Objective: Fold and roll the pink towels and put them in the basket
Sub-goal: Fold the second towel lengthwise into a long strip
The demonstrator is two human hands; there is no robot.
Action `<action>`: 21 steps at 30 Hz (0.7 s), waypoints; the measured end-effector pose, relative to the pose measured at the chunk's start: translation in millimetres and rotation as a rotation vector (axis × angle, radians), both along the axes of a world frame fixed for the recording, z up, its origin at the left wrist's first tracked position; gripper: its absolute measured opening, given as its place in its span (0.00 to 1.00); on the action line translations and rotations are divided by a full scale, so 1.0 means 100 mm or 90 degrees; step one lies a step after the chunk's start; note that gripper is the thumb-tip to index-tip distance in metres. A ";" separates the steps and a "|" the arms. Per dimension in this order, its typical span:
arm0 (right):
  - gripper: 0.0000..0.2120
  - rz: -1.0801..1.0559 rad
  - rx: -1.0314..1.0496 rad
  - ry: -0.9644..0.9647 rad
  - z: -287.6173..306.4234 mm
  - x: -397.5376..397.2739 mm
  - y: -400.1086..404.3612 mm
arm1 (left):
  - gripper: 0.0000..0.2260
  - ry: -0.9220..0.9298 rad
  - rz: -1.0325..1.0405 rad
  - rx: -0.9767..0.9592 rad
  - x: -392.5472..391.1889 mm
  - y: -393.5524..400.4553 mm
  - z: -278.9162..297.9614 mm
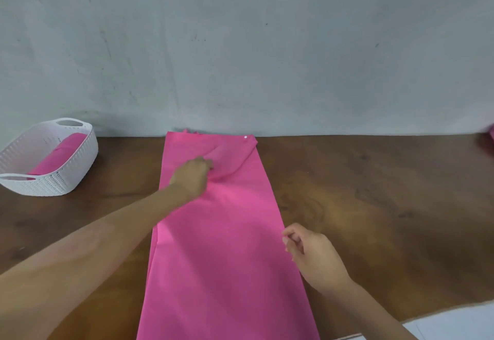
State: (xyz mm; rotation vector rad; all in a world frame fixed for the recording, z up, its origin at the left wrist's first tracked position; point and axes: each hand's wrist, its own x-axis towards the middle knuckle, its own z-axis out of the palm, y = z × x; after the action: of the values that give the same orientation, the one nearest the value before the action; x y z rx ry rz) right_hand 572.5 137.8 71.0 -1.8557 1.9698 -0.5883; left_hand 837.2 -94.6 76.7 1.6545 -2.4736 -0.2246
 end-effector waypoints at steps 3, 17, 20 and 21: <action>0.05 0.006 -0.007 0.017 0.01 0.01 -0.25 | 0.16 -0.049 -0.117 -0.015 -0.13 0.27 -0.23; 0.07 0.044 -0.048 -0.019 -0.08 0.43 -1.17 | 0.20 0.403 0.245 0.270 -0.05 -0.65 -0.23; 0.08 0.051 -0.050 -0.014 -0.07 0.41 -1.31 | 0.21 0.674 0.329 0.576 -0.19 -0.81 -0.15; 0.08 0.055 -0.051 -0.012 -0.06 0.39 -1.36 | 0.20 0.691 0.336 0.600 -0.23 -0.86 -0.14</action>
State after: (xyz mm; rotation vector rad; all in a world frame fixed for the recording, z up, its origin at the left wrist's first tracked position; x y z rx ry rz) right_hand 611.8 1.8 65.0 -1.9643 1.8686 -0.6644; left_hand 814.2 -180.5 62.2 1.6180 -1.0737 -1.8003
